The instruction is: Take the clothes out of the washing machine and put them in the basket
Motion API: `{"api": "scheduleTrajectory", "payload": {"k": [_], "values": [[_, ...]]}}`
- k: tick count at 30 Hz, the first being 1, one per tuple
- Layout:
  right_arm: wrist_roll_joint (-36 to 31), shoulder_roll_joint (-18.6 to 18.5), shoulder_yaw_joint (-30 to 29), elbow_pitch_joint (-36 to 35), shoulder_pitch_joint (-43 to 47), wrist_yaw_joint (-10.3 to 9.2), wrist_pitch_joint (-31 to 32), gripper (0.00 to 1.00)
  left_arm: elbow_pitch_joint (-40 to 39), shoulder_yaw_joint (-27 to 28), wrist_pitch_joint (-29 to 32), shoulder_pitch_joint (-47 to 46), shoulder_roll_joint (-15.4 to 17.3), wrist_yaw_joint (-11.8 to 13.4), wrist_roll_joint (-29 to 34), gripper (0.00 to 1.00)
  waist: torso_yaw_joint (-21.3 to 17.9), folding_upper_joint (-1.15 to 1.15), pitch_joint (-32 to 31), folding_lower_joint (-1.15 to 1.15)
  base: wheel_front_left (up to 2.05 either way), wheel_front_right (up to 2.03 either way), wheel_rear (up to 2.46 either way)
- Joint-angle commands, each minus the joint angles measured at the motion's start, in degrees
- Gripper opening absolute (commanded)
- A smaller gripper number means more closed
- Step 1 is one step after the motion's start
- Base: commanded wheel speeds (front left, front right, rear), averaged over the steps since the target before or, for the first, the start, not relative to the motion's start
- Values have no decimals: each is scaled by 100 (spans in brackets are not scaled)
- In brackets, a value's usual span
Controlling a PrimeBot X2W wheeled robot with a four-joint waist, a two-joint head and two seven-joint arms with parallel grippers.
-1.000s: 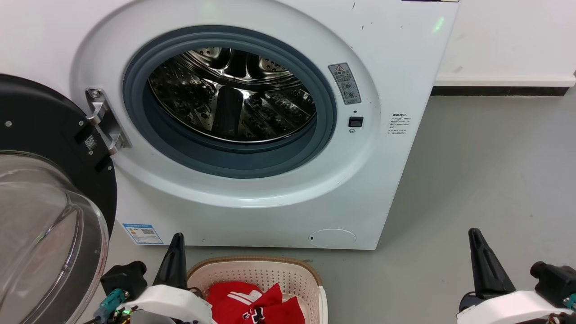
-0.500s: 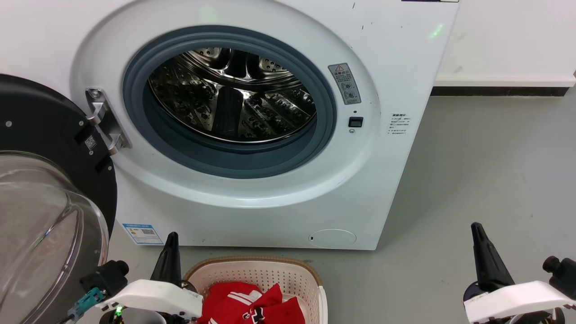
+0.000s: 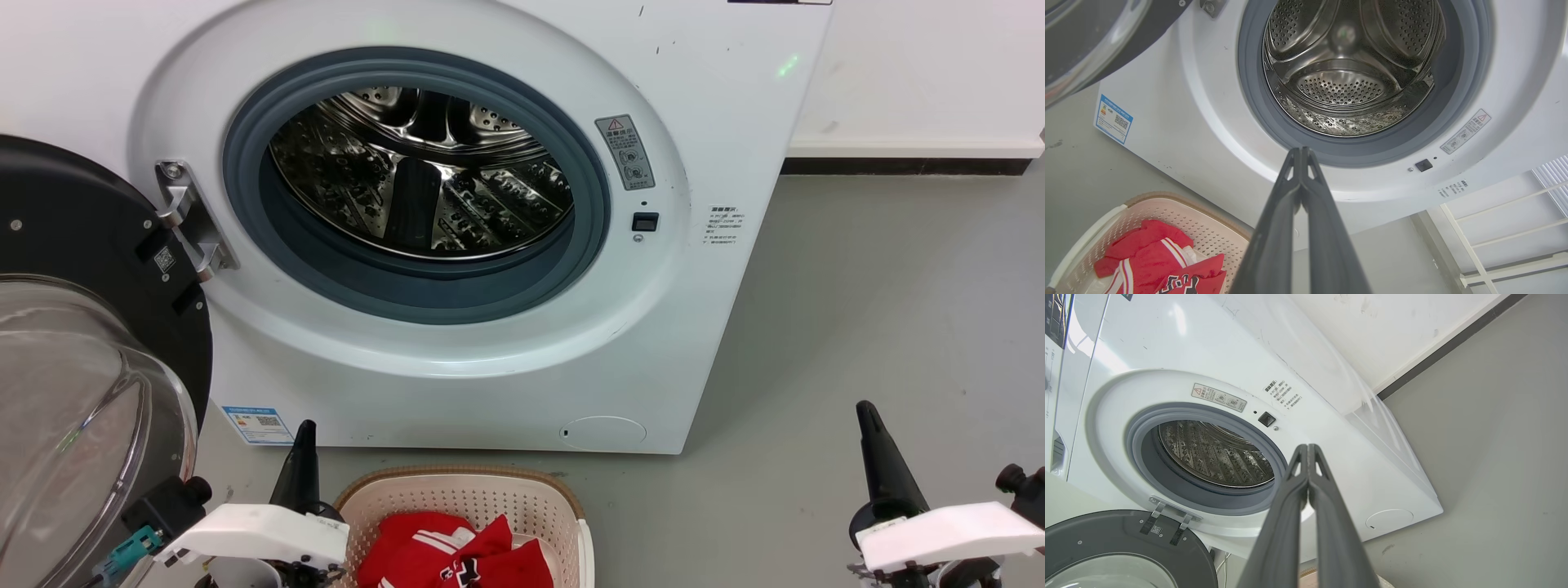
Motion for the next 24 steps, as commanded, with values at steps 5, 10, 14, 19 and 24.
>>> {"api": "scheduleTrajectory", "payload": {"k": [5,10,14,19,24], "values": [[556,-53,-26,28,-225,0,92,0,-74,90,133,-184,4,-65,-526,0,-3,0,-2,0,0,0,0],[923,-56,-41,83,-280,0,154,0,-70,133,223,-200,2,-88,-881,0,-5,0,-5,0,0,0,0],[1198,-58,-53,124,-313,0,204,0,-68,169,291,-211,-1,-115,-1153,0,-7,0,-6,0,0,0,0],[1527,-59,-69,176,-361,0,265,0,-65,213,373,-230,-3,-132,-1479,0,-10,0,-8,0,0,0,0],[1779,-60,-83,219,-386,0,310,0,-63,246,436,-245,-5,-155,-1725,0,-12,0,-10,0,0,0,0]]}}
